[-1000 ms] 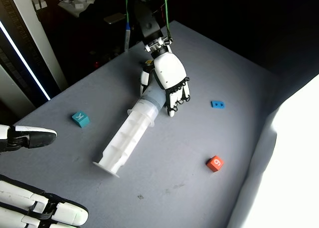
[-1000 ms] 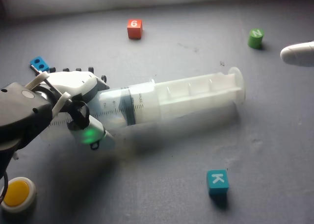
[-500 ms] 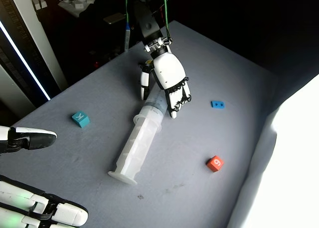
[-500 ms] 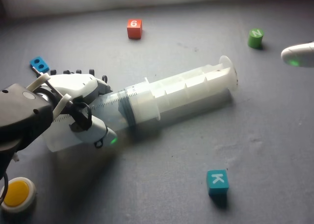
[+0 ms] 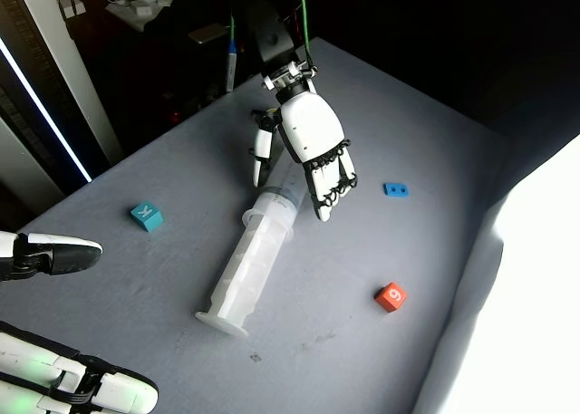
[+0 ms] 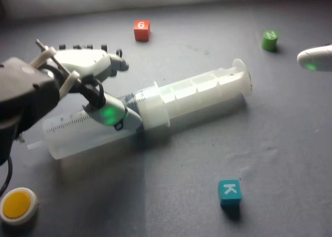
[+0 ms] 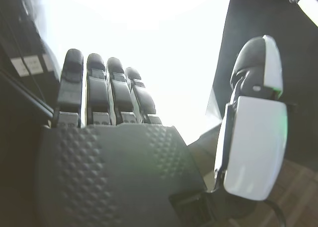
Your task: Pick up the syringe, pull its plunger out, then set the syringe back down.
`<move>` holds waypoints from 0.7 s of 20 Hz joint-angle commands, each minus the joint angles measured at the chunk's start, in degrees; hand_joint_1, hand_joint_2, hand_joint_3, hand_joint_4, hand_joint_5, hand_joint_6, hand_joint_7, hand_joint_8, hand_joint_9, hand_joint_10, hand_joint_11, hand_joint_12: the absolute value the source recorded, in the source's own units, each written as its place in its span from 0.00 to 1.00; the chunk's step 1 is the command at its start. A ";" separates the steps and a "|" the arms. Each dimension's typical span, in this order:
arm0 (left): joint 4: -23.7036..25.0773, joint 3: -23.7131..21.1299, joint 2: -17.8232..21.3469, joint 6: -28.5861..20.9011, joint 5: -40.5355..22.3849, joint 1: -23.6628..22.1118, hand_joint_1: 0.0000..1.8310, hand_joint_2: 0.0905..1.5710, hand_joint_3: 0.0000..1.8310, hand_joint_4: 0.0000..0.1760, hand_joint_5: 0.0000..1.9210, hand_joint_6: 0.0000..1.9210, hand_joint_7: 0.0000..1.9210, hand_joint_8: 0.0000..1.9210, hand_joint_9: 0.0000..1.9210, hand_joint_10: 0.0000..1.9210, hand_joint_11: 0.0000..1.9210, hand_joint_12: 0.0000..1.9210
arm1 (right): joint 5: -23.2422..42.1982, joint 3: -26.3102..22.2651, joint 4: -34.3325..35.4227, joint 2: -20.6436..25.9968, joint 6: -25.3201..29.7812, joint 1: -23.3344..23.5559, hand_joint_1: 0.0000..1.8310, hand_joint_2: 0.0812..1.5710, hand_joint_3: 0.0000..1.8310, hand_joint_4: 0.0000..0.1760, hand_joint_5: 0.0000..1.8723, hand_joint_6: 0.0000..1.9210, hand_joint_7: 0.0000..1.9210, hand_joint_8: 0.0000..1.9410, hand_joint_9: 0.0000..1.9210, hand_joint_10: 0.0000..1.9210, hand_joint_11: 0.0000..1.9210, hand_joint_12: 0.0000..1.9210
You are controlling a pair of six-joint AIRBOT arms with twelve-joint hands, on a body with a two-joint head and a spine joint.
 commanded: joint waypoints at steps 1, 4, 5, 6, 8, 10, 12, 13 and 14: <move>1.84 -0.24 0.56 0.98 -1.86 -1.23 0.40 0.55 0.00 0.00 0.15 0.00 0.23 0.00 0.24 0.00 0.03 0.45 | 7.21 0.13 -1.05 0.22 0.41 0.35 0.36 0.52 0.00 0.00 0.00 0.00 0.02 0.00 0.03 0.00 0.00 0.11; -0.37 -1.06 1.50 4.73 -1.32 -4.72 0.40 0.54 0.00 0.00 0.15 0.00 0.23 0.00 0.24 0.00 0.04 0.45 | 7.21 0.14 -1.13 0.21 0.45 0.31 0.35 0.52 0.00 0.00 0.00 0.00 0.02 0.00 0.03 0.00 0.00 0.13; -0.68 -1.45 1.94 5.47 -1.04 -6.01 0.39 0.55 0.00 0.00 0.15 0.00 0.24 0.00 0.25 0.00 0.04 0.45 | 7.21 0.13 -1.19 0.18 0.45 0.24 0.35 0.52 0.00 0.00 0.00 0.00 0.03 0.00 0.04 0.00 0.00 0.13; -0.92 -1.90 2.41 6.28 -0.94 -7.12 0.40 0.54 0.00 0.00 0.16 0.01 0.25 0.01 0.26 0.01 0.04 0.45 | 7.21 0.13 -1.30 0.17 0.45 0.21 0.34 0.52 0.00 0.00 0.00 0.00 0.03 0.00 0.04 0.00 0.00 0.15; -3.55 -2.82 3.31 10.64 -0.23 -9.47 0.40 0.53 0.00 0.00 0.17 0.01 0.26 0.01 0.27 0.01 0.05 0.46 | 7.23 0.13 -1.32 0.17 0.45 0.18 0.34 0.52 0.00 0.00 0.00 0.00 0.04 0.00 0.05 0.00 0.00 0.16; -4.98 -3.82 4.27 14.01 1.71 -12.11 0.39 0.54 0.00 0.00 0.25 0.02 0.34 0.02 0.33 0.03 0.08 0.47 | 7.23 0.13 -1.53 0.15 0.46 0.12 0.33 0.53 0.00 0.00 0.08 0.00 0.12 0.00 0.13 0.01 0.00 0.31; -6.79 -4.65 5.11 16.78 3.16 -13.86 0.38 0.55 0.00 0.00 0.27 0.09 0.29 0.22 0.25 0.31 0.09 0.60 | 7.23 0.13 -1.60 0.12 0.51 0.09 0.29 0.56 0.00 0.00 0.15 0.01 0.20 0.01 0.20 0.03 0.00 0.49; -7.47 -5.24 5.60 17.89 3.73 -14.71 0.38 0.57 0.00 0.00 0.23 0.34 0.19 0.56 0.18 0.61 0.07 0.77 | 7.23 0.13 -1.61 0.11 0.52 0.08 0.28 0.57 0.00 0.00 0.21 0.02 0.27 0.03 0.27 0.06 0.03 0.61; -7.56 -5.83 6.16 18.52 4.57 -15.53 0.37 0.59 0.00 0.00 0.14 0.67 0.13 0.79 0.13 0.85 0.08 0.92 | 7.23 0.13 -1.65 0.10 0.52 0.05 0.26 0.58 0.00 0.00 0.27 0.01 0.28 0.13 0.21 0.32 0.06 0.72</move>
